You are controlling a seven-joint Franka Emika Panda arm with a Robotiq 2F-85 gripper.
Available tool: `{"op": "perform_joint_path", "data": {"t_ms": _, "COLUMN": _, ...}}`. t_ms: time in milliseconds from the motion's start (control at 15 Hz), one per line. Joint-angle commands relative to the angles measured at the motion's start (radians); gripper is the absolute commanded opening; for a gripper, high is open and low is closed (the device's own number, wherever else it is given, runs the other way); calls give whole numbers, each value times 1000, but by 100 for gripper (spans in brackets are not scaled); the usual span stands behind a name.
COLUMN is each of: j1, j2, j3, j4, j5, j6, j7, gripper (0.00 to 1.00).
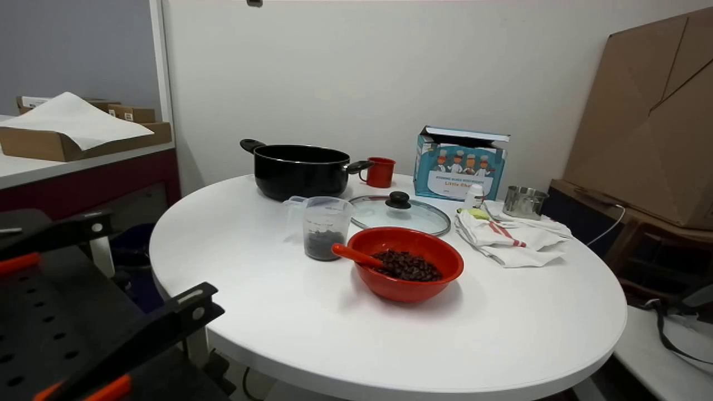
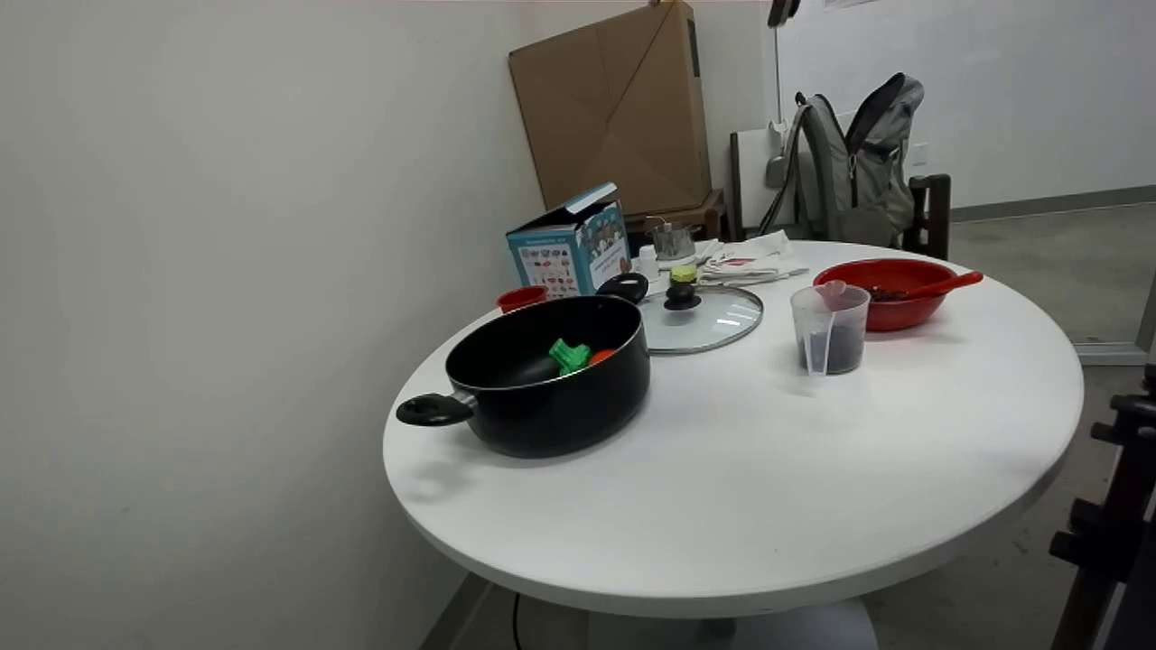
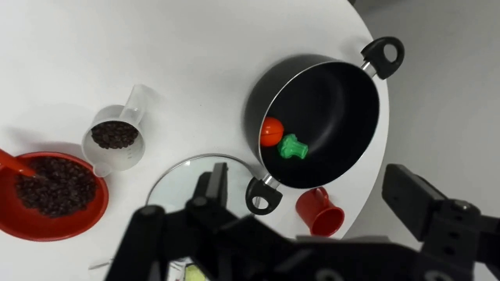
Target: Pour some contents from the clear jar into the orange bowl
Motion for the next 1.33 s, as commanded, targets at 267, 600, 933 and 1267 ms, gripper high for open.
{"op": "perform_joint_path", "data": {"t_ms": 267, "j1": -90, "j2": 278, "j3": 0, "j4": -52, "j5": -5, "j6": 352, "j7": 273, "gripper": 100}}
{"op": "perform_joint_path", "data": {"t_ms": 600, "j1": -171, "j2": 441, "j3": 12, "j4": -45, "j5": -102, "j6": 460, "j7": 555, "gripper": 100}}
{"op": "perform_joint_path", "data": {"t_ms": 933, "j1": -183, "j2": 536, "j3": -34, "j4": -34, "j5": -247, "j6": 446, "j7": 868, "gripper": 100}}
{"op": "perform_joint_path", "data": {"t_ms": 1267, "j1": -39, "j2": 612, "j3": -162, "j4": 25, "j5": -300, "j6": 421, "j7": 971, "gripper": 100}}
